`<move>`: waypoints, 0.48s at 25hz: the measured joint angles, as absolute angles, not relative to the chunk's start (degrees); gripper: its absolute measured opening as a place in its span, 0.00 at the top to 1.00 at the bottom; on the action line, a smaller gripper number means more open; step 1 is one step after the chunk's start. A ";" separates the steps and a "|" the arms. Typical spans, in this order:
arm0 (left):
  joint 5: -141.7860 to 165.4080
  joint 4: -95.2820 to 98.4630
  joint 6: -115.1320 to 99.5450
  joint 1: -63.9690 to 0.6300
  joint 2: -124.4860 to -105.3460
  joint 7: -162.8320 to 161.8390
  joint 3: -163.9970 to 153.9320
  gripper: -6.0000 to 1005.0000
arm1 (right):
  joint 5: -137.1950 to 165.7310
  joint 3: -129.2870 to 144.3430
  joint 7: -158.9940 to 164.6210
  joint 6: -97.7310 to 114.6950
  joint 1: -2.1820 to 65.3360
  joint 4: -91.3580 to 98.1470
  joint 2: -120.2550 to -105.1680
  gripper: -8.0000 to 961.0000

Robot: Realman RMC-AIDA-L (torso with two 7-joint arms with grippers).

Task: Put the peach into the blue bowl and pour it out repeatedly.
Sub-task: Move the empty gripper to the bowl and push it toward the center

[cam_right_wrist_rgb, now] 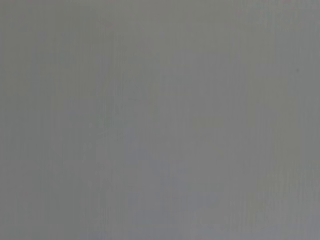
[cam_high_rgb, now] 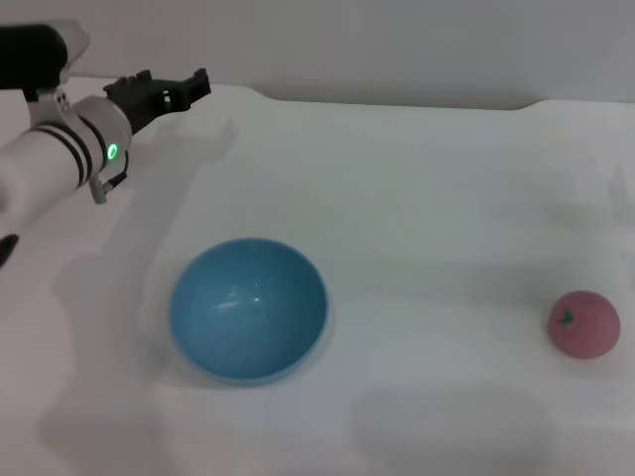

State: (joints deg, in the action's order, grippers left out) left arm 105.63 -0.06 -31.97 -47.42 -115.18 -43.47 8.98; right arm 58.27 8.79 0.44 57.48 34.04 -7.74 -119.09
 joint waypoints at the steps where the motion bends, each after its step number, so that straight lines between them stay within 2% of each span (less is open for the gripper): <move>1: 107.54 1.18 -31.60 -47.89 -115.32 -47.02 7.73 0.17 | 58.27 8.79 0.44 57.48 34.01 -7.68 -119.09 0.28; 6: 113.44 10.44 -32.40 -48.52 -116.33 -69.95 -6.32 0.17 | 58.27 8.78 0.44 57.45 34.04 -7.01 -119.01 0.28; 9: 114.46 20.43 -34.54 -45.82 -117.52 -89.23 -23.42 0.17 | 58.26 8.78 0.43 57.40 34.35 -6.59 -118.99 0.28; 12: 114.67 30.31 -41.24 -40.47 -117.38 -105.54 -37.73 0.17 | 58.27 8.79 0.44 57.34 34.51 -6.31 -118.94 0.28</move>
State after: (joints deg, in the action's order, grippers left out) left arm 114.67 30.31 -41.24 -40.47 -117.38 -105.54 -37.73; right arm 58.27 8.79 0.44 57.34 34.51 -6.31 -118.94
